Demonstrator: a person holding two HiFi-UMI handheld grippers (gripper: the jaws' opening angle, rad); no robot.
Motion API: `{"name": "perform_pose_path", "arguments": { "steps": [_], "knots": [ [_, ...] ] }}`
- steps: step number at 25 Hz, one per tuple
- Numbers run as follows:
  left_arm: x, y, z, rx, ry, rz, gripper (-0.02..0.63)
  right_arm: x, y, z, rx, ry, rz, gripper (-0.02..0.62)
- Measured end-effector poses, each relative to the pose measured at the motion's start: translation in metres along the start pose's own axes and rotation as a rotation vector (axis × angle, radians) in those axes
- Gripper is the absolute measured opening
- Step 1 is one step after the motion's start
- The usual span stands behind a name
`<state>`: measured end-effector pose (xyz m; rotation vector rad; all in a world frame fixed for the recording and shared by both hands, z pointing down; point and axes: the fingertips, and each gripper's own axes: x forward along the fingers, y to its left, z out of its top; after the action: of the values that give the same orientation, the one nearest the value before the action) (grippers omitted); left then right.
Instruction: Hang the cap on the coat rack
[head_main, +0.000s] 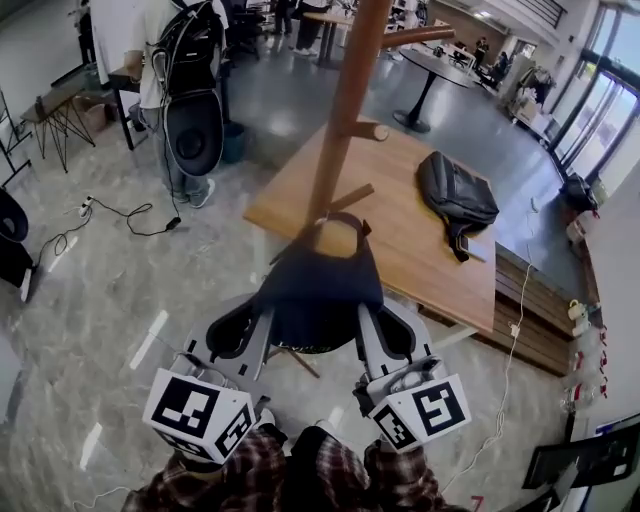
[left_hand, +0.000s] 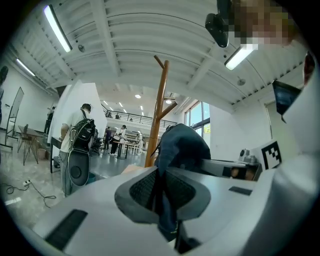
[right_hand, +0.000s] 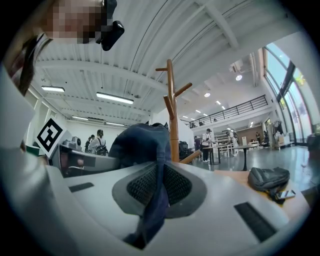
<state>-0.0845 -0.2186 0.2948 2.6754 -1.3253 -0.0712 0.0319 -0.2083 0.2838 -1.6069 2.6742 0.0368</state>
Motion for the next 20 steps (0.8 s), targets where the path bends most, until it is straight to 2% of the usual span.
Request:
{"name": "perform_pose_path", "arguments": {
  "steps": [5,11,15,20],
  "knots": [
    [0.013,0.008,0.003,-0.011,-0.001,-0.044,0.037,0.008,-0.005,0.002,-0.002,0.005,-0.036,0.026],
    [0.013,0.009,0.013,-0.002,-0.022,-0.053,0.037,0.012,-0.005,0.009,0.005,-0.012,-0.014,0.025],
    [0.006,0.002,0.044,0.032,-0.068,-0.061,0.035,0.008,-0.001,0.034,0.006,-0.058,0.025,0.025],
    [0.004,-0.011,0.087,0.068,-0.154,-0.09,0.037,0.003,-0.005,0.08,0.005,-0.161,0.063,0.026]
  ]
}}
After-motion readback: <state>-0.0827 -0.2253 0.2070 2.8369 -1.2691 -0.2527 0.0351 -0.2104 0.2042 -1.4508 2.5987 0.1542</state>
